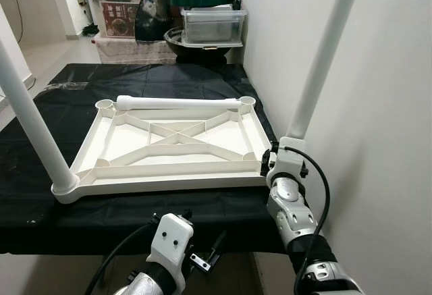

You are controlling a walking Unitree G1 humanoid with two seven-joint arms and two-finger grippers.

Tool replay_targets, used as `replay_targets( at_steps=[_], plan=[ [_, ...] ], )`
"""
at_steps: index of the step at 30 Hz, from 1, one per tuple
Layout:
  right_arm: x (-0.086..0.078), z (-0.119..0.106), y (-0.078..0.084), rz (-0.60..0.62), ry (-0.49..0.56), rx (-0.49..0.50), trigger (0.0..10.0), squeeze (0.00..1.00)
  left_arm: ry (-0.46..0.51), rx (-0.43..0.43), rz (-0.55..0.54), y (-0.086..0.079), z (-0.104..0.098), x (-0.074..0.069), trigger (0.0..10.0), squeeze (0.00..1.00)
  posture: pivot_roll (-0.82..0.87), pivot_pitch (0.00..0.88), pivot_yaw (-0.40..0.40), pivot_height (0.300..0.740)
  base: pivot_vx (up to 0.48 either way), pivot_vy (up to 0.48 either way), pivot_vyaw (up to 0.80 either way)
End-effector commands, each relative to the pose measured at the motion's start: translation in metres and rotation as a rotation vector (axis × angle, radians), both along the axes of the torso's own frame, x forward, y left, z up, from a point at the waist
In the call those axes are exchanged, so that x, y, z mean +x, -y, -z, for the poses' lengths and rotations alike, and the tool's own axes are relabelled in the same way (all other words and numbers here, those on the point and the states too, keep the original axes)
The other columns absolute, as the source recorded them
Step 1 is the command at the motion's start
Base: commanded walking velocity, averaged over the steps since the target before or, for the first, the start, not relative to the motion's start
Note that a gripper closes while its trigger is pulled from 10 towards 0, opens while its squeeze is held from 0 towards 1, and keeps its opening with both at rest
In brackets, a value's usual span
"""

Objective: Building children table

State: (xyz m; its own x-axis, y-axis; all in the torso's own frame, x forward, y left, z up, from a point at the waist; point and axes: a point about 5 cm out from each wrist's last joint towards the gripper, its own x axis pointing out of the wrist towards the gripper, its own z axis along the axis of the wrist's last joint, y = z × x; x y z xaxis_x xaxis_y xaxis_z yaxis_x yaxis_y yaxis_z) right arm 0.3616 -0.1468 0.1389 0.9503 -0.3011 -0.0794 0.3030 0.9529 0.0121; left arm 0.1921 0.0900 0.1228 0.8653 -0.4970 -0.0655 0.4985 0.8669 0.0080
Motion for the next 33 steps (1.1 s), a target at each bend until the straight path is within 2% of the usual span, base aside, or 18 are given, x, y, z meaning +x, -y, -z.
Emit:
replay_targets(
  at_steps=[1,6,9,12,13,16,18,26,33],
  plan=[
    [-0.008,0.0,0.001,-0.041,0.021,-0.017,10.0,0.0,-0.021,0.0,-0.009,-0.002,0.005,0.001,10.0,0.0,0.1,0.01,-0.059,0.74,0.0,0.0,0.0],
    [-0.021,0.002,0.002,-0.077,0.034,-0.029,10.0,0.0,-0.023,0.001,-0.014,-0.002,0.005,0.002,10.0,0.0,0.1,0.01,-0.056,0.74,0.0,0.0,0.0],
    [-0.044,0.008,-0.004,-0.204,0.047,-0.064,10.0,0.0,-0.022,0.005,-0.016,-0.003,0.005,0.004,10.0,0.0,0.09,0.006,-0.053,0.74,0.0,0.0,0.0],
    [-0.052,0.011,-0.005,-0.236,0.053,-0.088,10.0,0.0,-0.023,0.006,-0.019,-0.004,0.005,0.004,10.0,0.0,0.09,0.006,-0.051,0.74,0.0,0.0,0.0],
    [-0.062,0.014,-0.007,-0.283,0.059,-0.106,10.0,0.0,-0.023,0.005,-0.029,-0.005,0.005,0.005,10.0,0.0,0.09,0.003,-0.052,0.74,0.0,0.0,0.0],
    [-0.072,0.017,-0.01,-0.332,0.059,-0.114,10.0,0.0,-0.023,0.006,-0.046,-0.007,0.005,0.006,10.0,0.0,0.09,0.002,-0.051,0.74,0.0,0.0,0.0],
    [-0.087,0.025,-0.015,-0.415,0.037,-0.115,10.0,0.0,-0.004,0.029,-0.084,-0.012,0.004,0.006,10.0,0.0,0.09,0.0,-0.05,0.74,0.0,0.0,0.0],
    [-0.095,0.026,-0.018,-0.417,0.012,-0.06,10.0,0.0,0.002,0.065,-0.111,-0.015,0.007,0.008,10.0,0.0,0.09,0.0,-0.043,0.74,0.0,0.0,0.0],
    [-0.103,0.027,-0.02,-0.43,0.003,-0.078,10.0,0.0,-0.007,0.071,-0.106,-0.014,0.009,0.007,10.0,0.0,0.08,0.0,-0.04,0.74,-0.161,0.0,0.0]
  ],
)
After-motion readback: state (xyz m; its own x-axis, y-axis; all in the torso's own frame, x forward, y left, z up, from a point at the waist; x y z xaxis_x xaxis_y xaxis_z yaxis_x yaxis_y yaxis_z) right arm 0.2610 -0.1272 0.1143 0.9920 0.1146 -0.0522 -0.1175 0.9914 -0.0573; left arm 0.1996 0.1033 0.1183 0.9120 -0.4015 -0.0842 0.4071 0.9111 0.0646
